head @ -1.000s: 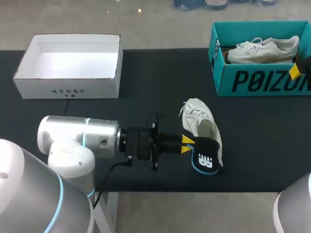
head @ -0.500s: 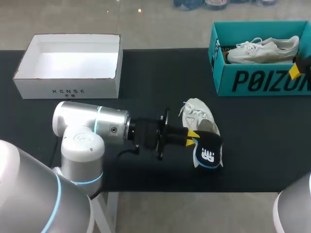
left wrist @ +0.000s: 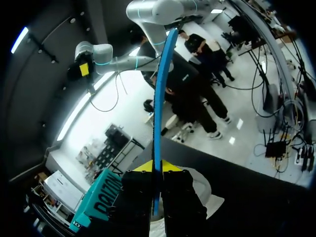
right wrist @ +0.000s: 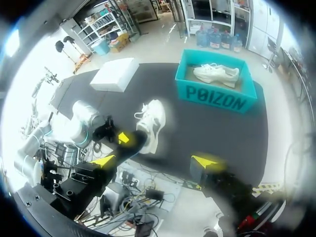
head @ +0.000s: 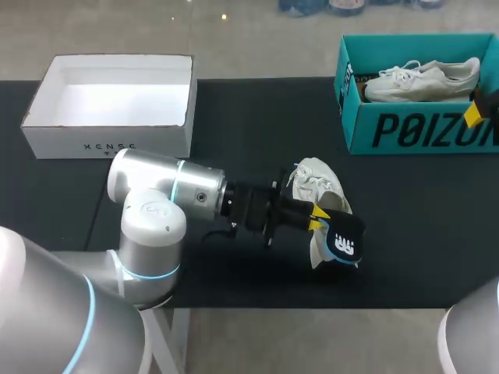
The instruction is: Take the shoe out of the shoebox, open the shoe tongue, remove and reinsert the insole, then place the shoe into the shoebox
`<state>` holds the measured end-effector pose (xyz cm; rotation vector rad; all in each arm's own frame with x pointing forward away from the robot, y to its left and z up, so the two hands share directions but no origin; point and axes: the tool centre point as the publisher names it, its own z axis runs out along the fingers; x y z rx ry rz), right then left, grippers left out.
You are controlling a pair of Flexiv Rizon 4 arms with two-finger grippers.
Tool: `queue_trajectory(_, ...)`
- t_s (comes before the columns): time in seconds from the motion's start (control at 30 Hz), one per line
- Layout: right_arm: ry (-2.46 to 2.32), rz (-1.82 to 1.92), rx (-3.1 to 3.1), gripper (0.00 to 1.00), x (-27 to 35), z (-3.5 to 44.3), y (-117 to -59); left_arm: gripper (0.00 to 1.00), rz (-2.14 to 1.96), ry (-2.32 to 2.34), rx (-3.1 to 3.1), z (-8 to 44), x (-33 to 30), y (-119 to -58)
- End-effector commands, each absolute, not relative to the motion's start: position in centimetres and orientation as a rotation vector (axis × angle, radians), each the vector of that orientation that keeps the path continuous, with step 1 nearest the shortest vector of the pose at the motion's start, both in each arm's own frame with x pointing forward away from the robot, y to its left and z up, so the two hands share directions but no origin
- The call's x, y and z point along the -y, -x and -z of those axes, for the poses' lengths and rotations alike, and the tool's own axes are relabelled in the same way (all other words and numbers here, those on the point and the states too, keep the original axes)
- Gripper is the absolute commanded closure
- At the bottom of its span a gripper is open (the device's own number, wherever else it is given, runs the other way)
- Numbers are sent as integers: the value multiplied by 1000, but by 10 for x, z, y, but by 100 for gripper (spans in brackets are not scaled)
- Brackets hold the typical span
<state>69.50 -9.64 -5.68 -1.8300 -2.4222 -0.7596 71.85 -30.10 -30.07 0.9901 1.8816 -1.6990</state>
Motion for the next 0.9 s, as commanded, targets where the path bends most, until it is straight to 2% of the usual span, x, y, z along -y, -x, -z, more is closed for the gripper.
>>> queue_trajectory(0.03, 1829, 752, 2421, 0, 96, 56, -697, 100, 1681, -994, -1903, 301, 299, -720)
queue_trajectory(0.9, 1829, 752, 2421, 0, 96, 56, -697, 100, 1643, -1011, -1927, 332, 314, -752)
